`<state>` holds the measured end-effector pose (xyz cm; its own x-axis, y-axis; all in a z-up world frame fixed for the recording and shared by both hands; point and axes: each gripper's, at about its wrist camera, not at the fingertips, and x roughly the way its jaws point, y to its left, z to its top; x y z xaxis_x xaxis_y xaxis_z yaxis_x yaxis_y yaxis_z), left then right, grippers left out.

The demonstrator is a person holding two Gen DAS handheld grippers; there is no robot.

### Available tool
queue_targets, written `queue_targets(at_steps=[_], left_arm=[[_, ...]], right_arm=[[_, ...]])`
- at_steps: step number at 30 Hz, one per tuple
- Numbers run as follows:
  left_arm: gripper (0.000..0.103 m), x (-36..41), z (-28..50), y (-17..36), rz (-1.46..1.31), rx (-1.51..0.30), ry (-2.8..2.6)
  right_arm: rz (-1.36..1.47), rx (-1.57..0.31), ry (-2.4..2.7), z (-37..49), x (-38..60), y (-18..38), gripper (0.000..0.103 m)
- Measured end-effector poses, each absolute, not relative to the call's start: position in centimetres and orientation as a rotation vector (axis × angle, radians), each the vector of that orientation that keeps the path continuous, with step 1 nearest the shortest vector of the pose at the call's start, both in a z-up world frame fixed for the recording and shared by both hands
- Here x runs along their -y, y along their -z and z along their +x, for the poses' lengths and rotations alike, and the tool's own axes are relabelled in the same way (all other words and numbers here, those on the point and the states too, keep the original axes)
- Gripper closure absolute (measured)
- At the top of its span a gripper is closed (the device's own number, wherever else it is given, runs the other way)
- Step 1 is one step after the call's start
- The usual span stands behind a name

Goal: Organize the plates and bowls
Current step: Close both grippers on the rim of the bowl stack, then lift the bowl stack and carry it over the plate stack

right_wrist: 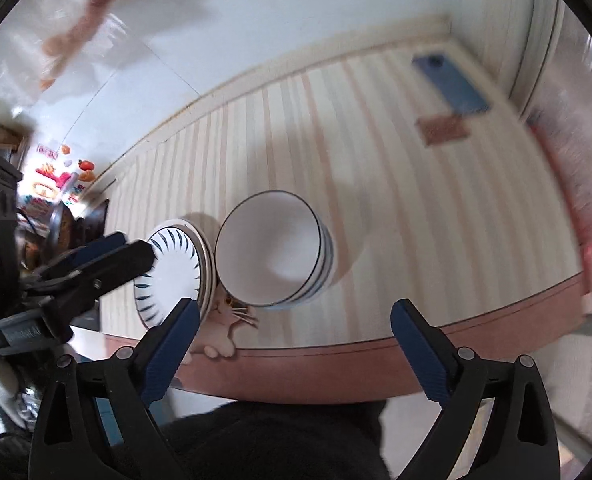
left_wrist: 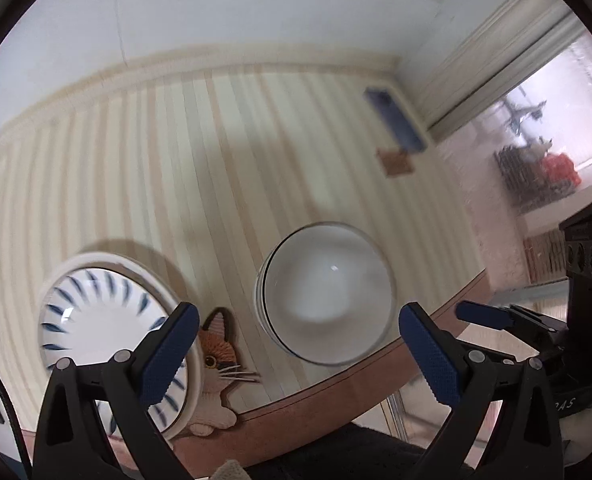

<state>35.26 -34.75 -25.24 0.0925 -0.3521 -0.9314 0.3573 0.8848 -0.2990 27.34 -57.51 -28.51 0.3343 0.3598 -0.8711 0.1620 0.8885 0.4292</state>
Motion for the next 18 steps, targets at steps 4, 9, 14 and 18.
queue_targets(at_steps=[4, 9, 14, 18], left_arm=[[0.001, 35.6, 37.0, 29.3, 0.014, -1.481, 0.525], [0.002, 36.4, 38.5, 34.0, -0.013, -1.616, 0.541], [0.002, 36.9, 39.2, 36.4, -0.022, -1.687, 0.536], [0.002, 36.7, 40.0, 37.5, -0.07, -1.733, 0.514]], right_arm=[[0.584, -1.328, -0.179, 30.0, 58.1, 33.8, 0.005], [0.705, -1.414, -0.218, 32.3, 58.8, 39.7, 0.005], [0.816, -1.46, -0.258, 33.9, 58.9, 44.1, 0.005], [0.849, -1.484, -0.265, 34.5, 58.7, 46.1, 0.005]])
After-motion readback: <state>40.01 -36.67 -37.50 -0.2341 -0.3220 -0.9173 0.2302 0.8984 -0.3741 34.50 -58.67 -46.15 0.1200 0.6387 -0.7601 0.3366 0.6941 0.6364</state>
